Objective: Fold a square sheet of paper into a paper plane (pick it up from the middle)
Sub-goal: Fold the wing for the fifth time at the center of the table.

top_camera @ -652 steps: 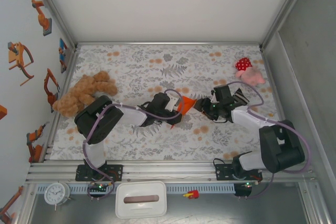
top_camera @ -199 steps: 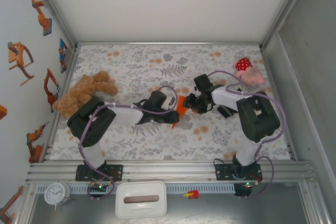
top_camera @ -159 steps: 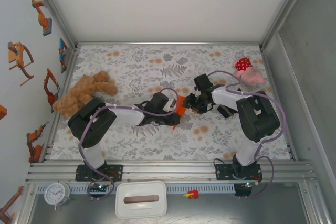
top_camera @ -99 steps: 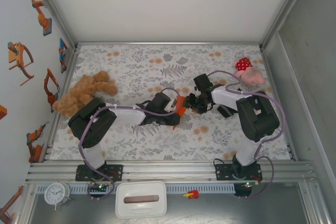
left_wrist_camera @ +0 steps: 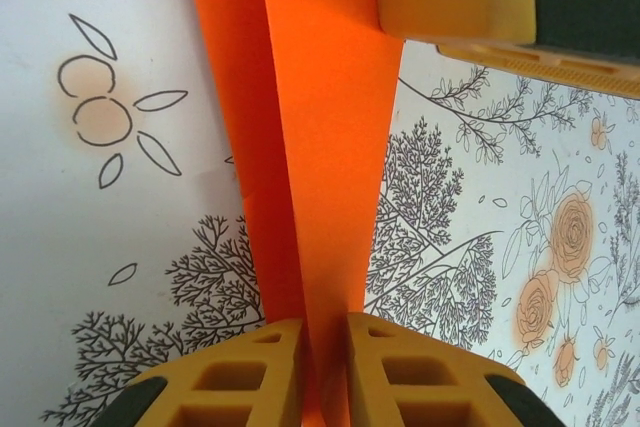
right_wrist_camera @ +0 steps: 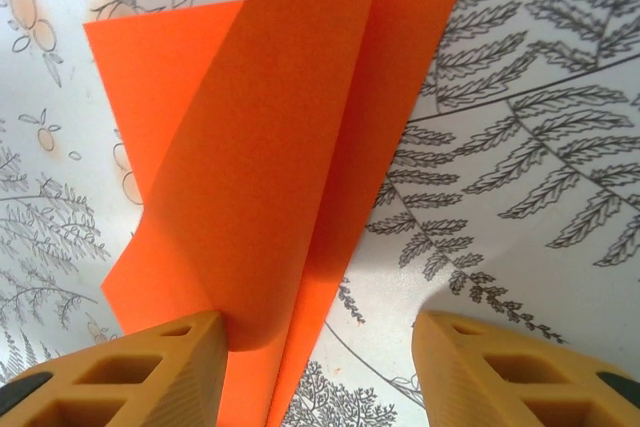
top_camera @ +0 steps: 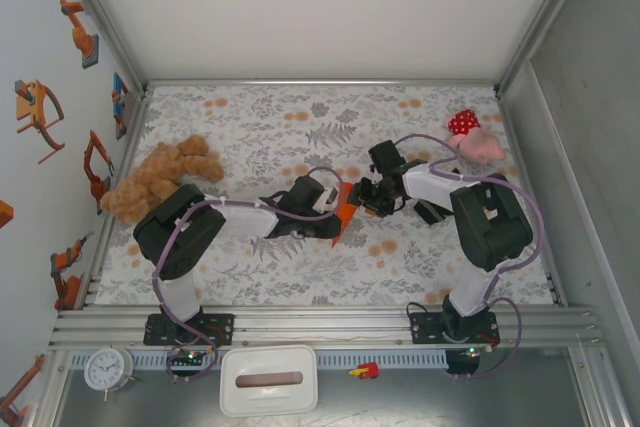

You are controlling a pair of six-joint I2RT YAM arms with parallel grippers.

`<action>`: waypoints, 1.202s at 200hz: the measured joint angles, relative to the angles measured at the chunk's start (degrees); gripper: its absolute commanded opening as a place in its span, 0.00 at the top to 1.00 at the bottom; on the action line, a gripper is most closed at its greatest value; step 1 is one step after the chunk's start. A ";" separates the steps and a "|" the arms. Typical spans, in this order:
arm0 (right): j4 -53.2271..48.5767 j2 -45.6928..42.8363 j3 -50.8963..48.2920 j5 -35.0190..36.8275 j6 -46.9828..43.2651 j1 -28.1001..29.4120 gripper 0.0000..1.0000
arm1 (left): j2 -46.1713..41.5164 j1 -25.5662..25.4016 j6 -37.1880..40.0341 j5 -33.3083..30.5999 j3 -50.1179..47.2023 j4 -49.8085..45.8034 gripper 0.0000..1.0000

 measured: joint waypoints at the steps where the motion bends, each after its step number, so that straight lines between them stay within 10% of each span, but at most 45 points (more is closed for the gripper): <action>1: -0.02 0.00 -0.02 0.00 -0.07 0.00 0.47 | 0.00 0.00 0.00 0.00 0.00 0.02 0.81; 57: -0.26 -9.09 -2.08 1.92 -4.42 0.17 0.52 | 0.00 0.31 -0.02 0.66 -0.26 0.48 0.80; 127: 6.78 -10.16 -4.85 -6.71 -6.08 0.31 0.85 | 0.00 0.31 0.00 0.79 -0.24 0.39 0.79; 240: 9.53 -0.44 -3.41 -10.91 -5.84 0.46 0.89 | 0.35 0.37 -0.28 1.09 0.57 -0.81 0.79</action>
